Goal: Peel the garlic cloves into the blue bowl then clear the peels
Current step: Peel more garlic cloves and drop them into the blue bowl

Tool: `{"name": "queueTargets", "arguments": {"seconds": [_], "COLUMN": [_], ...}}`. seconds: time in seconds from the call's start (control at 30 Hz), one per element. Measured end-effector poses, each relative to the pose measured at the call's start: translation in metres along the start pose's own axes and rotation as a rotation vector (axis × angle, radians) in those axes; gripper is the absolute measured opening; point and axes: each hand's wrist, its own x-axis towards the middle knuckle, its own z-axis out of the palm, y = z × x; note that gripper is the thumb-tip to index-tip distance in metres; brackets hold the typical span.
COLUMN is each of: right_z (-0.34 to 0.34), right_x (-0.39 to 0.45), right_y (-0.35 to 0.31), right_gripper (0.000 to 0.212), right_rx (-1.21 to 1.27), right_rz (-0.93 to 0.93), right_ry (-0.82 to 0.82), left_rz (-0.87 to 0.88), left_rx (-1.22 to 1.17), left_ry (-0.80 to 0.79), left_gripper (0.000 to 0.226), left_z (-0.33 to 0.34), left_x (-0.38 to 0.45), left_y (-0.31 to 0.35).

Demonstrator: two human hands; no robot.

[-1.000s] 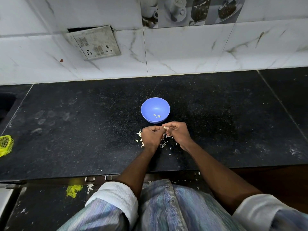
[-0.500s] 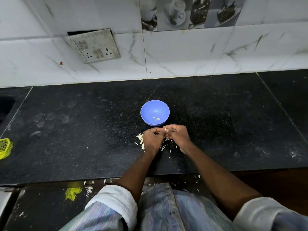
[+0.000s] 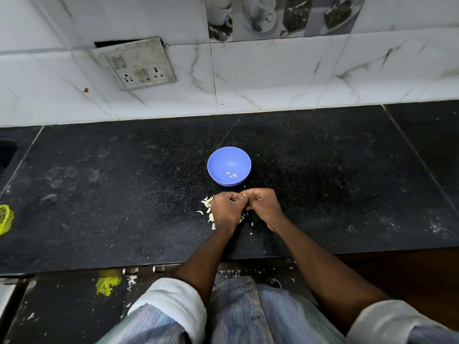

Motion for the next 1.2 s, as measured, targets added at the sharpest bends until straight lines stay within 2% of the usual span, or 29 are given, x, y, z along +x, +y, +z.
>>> {"name": "queueTargets", "arguments": {"seconds": [0.1, 0.2, 0.43, 0.57, 0.83, 0.9, 0.97, 1.1, 1.2], "right_z": [-0.003, -0.004, -0.003, -0.003, 0.0, -0.002, -0.007, -0.003, 0.002], "right_x": [0.004, 0.004, 0.006, 0.008, 0.01, 0.01, 0.01, 0.011, 0.011], "right_y": [-0.005, -0.008, -0.012, -0.016, -0.01, -0.01, -0.01, -0.002, -0.004], "right_gripper": [0.022, 0.015, 0.019, 0.023, 0.014, 0.013, 0.015, 0.021, 0.015], "right_rx": [0.048, 0.198, 0.322, 0.385, 0.301, 0.263, 0.215, 0.167, 0.07], "right_rz": [0.015, 0.056, 0.12, 0.183, 0.167, 0.158, 0.143, 0.135, 0.077], "right_ry": [-0.005, 0.002, -0.013, 0.041, 0.214, 0.234, 0.256, 0.265, 0.265], "left_rz": [0.029, 0.019, -0.035, -0.024, 0.045, 0.063, 0.074, 0.099, 0.126], "left_rx": [-0.015, -0.06, -0.147, -0.115, 0.234, 0.252, 0.254, 0.301, 0.351], "left_ry": [-0.009, -0.022, -0.064, 0.008, -0.061, -0.081, -0.083, -0.031, -0.004], "left_gripper": [0.017, 0.015, 0.014, 0.012, 0.02, 0.014, 0.018, 0.015, 0.013], "left_z": [0.0, 0.0, -0.001, -0.005, -0.007, -0.006, -0.005, -0.004, -0.004], "left_x": [0.003, 0.005, 0.008, 0.008, 0.006, 0.006, 0.007, 0.006, 0.008], "left_y": [0.0, 0.004, 0.003, 0.007, 0.01, 0.01, 0.008, 0.01, 0.013]}}
